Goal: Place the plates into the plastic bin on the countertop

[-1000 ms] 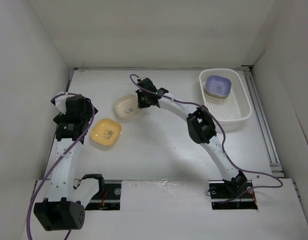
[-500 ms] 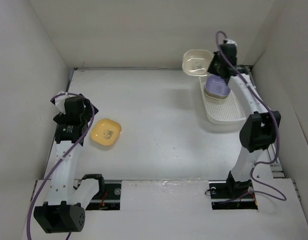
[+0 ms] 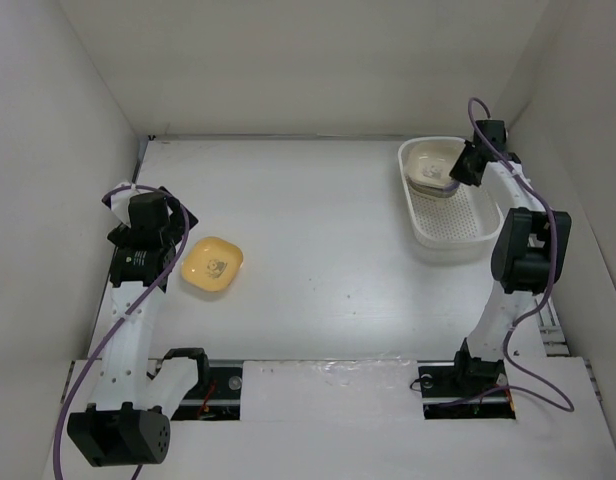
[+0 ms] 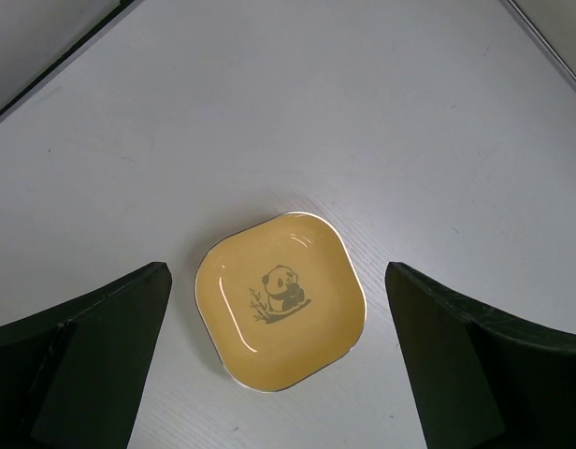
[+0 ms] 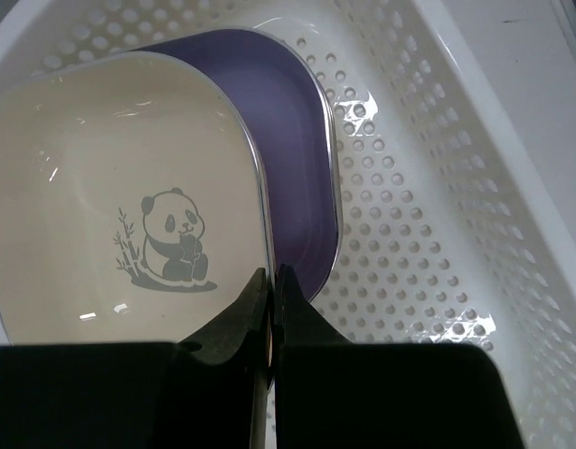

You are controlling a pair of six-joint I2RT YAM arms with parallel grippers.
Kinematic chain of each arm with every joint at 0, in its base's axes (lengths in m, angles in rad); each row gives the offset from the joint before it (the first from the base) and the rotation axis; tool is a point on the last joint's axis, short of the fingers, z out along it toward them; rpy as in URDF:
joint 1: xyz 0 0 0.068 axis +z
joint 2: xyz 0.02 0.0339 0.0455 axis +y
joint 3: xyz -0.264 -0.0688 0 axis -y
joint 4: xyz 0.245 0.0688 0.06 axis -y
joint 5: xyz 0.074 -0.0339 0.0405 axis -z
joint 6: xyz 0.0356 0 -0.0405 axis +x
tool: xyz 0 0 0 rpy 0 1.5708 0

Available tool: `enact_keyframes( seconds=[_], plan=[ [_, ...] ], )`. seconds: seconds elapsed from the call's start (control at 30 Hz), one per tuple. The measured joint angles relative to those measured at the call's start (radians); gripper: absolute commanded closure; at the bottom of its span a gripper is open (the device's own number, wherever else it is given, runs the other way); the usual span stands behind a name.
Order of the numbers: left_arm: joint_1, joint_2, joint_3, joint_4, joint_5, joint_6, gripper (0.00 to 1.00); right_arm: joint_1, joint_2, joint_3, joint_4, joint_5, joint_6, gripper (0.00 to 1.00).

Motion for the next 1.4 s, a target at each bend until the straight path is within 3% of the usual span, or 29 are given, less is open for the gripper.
enact_keyframes(
  seconds=[0.07,0.1,0.17,0.23,0.3,0.57,0.67,0.8,0.97,1.1,1.2,1.4],
  plan=[
    [0.000,0.000,0.000,0.000,0.000,0.000,0.00,0.000,0.002,-0.001,0.001,-0.001,0.000,0.98],
    [0.000,0.000,0.000,0.001,0.000,0.000,0.00,-0.001,0.002,0.000,0.003,-0.001,-0.001,0.92],
    [0.000,0.000,0.000,0.002,0.000,0.000,0.00,-0.001,0.002,0.000,0.005,-0.001,0.002,0.52],
    [0.000,0.000,0.000,0.003,0.000,0.000,0.00,-0.001,0.002,0.000,0.005,0.002,0.005,0.33],
    [0.000,0.000,0.000,0.005,0.000,0.000,0.00,-0.001,0.002,0.000,0.007,0.006,0.005,0.03],
    [0.000,0.005,0.000,-0.009,0.007,-0.024,0.00,0.051,-0.083,-0.003,-0.001,0.047,-0.020,0.01],
    [0.000,0.001,-0.012,-0.025,0.026,-0.098,0.00,0.180,-0.183,-0.004,0.013,0.031,-0.074,0.01],
    [0.000,-0.061,-0.094,-0.062,0.033,-0.243,0.00,0.467,-0.260,0.014,0.080,-0.109,-0.193,0.01],
    [-0.005,-0.107,-0.229,-0.134,0.031,-0.421,0.00,0.754,-0.119,0.098,0.104,-0.241,-0.294,0.02],
    [-0.013,-0.040,-0.288,-0.125,0.053,-0.492,0.00,0.806,-0.037,0.039,0.105,-0.296,-0.300,0.02],
    [-0.018,0.044,-0.367,-0.082,0.079,-0.537,0.07,0.797,-0.032,0.004,0.090,-0.309,-0.299,0.02],
    [-0.018,0.142,-0.454,-0.012,0.078,-0.598,0.38,0.791,-0.146,-0.050,0.116,-0.315,-0.300,0.02]
  ],
)
